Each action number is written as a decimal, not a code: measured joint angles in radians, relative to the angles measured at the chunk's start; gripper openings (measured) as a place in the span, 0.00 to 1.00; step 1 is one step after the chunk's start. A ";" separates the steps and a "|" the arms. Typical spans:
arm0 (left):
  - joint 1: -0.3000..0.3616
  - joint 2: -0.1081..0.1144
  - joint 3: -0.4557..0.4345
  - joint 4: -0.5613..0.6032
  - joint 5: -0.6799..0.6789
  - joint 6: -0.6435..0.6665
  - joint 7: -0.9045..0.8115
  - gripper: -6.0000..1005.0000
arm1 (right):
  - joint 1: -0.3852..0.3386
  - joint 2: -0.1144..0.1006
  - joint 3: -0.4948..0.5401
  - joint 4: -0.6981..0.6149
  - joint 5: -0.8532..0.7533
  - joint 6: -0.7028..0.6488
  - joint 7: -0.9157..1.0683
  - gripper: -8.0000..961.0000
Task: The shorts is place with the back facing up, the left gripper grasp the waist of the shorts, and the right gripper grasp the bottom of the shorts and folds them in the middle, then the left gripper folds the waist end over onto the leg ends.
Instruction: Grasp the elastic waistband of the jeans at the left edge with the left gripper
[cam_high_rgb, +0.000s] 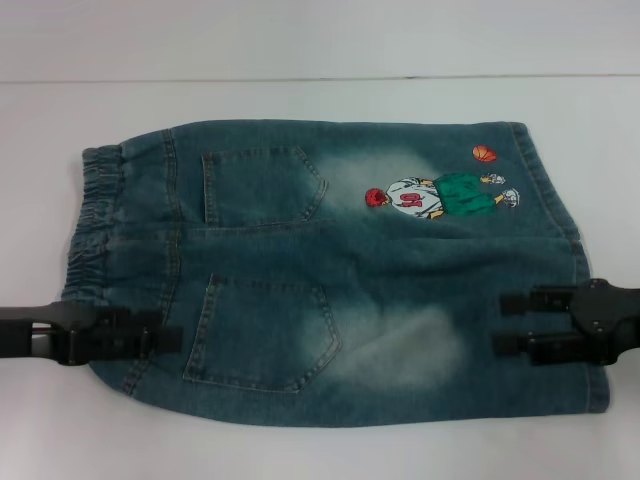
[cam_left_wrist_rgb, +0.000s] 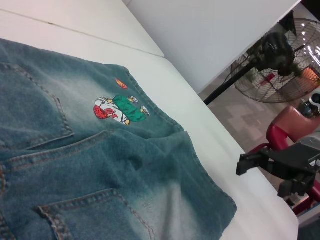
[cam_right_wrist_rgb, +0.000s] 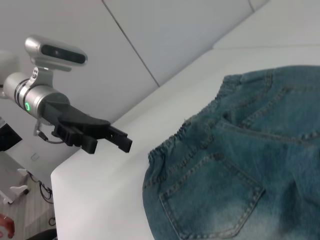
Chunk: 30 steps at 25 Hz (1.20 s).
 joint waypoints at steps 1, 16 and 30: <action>0.000 0.000 -0.001 0.000 0.000 -0.001 0.000 0.82 | 0.000 0.000 0.001 0.000 -0.006 0.000 0.007 0.87; -0.013 0.015 -0.018 0.025 0.052 -0.027 -0.102 0.76 | 0.000 -0.003 0.002 0.000 -0.015 0.006 0.017 0.87; -0.150 0.072 -0.060 0.063 0.418 -0.179 -0.547 0.76 | 0.006 -0.003 0.001 -0.001 -0.015 0.035 0.007 0.87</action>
